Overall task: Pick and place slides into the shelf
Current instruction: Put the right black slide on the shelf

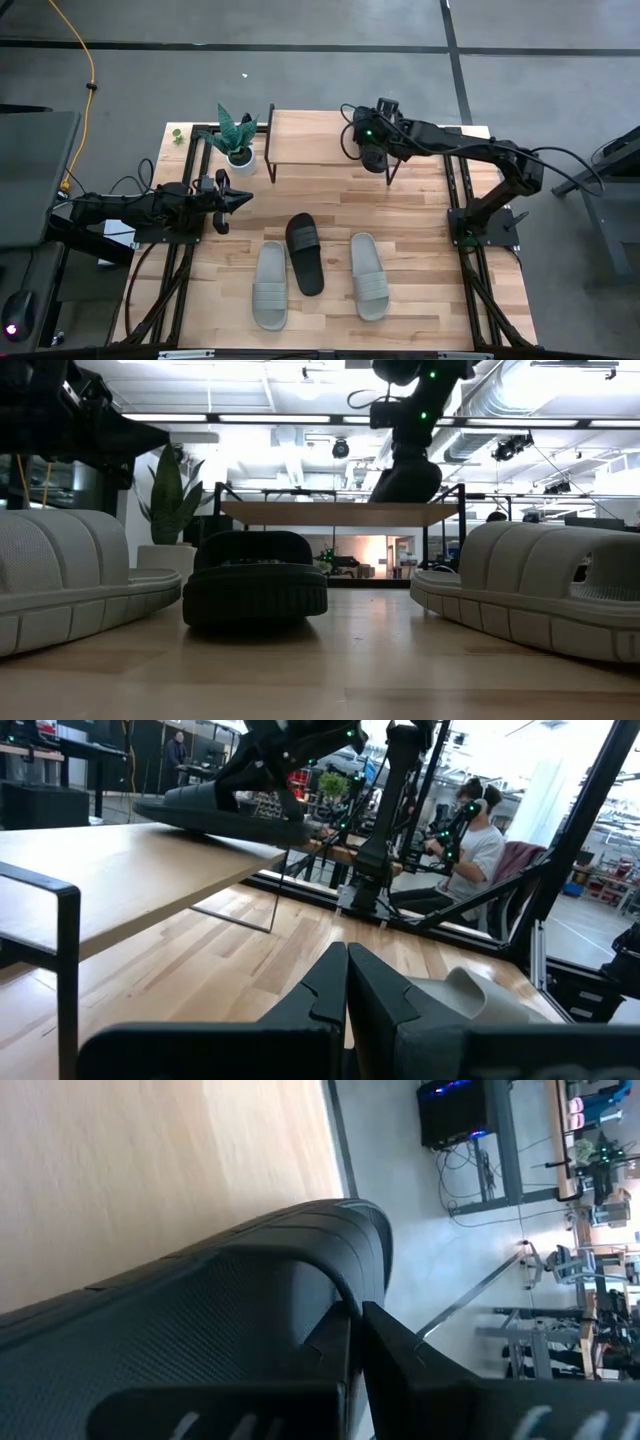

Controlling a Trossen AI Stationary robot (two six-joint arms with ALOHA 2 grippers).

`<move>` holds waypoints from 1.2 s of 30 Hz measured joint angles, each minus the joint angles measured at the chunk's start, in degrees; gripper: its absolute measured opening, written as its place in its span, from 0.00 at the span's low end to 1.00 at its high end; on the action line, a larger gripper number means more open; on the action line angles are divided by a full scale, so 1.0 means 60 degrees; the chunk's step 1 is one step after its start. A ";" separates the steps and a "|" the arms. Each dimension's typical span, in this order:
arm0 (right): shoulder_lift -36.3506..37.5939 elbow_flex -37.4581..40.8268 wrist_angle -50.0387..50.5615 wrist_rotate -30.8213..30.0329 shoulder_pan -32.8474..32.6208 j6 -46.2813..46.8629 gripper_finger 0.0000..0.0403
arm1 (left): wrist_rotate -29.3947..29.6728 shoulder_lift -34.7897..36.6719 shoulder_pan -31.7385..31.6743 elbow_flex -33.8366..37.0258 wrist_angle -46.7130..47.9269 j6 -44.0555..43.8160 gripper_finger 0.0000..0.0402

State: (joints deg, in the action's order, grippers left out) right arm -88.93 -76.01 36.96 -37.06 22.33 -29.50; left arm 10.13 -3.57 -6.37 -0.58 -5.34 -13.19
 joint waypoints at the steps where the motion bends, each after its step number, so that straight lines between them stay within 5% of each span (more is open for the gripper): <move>1: -0.0051 -0.0007 -0.0010 0.0007 0.0045 -0.0027 0.00 | 0.0000 0.0000 0.0000 0.0000 0.0007 0.0000 0.00; 36: -0.0131 0.0011 0.0767 -0.1105 0.0275 -0.0913 0.00 | 0.0000 0.0000 0.0000 0.0000 0.0356 -0.0105 0.00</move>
State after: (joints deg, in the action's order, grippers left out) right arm -89.71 -75.94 41.56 -43.69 23.98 -34.98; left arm 10.13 -3.57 -6.37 -0.58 -3.20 -13.82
